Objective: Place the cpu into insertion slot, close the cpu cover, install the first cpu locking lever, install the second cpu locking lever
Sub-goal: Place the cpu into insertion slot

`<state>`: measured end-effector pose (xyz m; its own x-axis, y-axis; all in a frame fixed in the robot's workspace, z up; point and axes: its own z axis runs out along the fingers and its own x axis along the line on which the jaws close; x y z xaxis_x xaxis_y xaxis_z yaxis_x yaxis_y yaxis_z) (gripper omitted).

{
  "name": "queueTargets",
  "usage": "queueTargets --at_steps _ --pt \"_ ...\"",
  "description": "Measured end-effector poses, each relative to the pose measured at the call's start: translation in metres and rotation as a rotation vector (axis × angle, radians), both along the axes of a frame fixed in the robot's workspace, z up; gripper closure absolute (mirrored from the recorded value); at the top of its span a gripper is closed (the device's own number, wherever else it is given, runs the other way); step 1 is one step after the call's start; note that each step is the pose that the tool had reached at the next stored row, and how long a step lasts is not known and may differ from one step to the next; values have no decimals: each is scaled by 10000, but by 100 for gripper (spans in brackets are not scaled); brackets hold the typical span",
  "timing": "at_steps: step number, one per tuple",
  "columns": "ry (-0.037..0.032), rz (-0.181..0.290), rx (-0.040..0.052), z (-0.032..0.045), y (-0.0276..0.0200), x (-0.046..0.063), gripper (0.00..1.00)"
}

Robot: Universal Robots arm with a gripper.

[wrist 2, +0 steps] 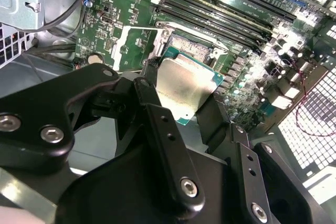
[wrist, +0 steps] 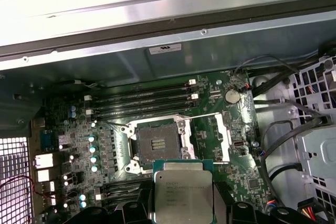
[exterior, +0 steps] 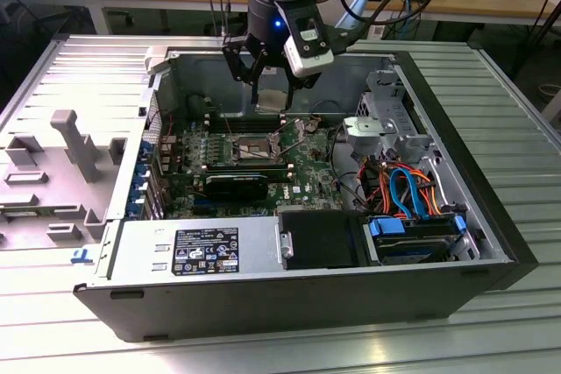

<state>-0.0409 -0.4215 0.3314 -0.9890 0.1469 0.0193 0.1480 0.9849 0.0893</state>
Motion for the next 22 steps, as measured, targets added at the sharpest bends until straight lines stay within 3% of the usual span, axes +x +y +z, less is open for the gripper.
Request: queueTargets --at_steps 22 --pt "0 -478 0 -14 0 0 46"
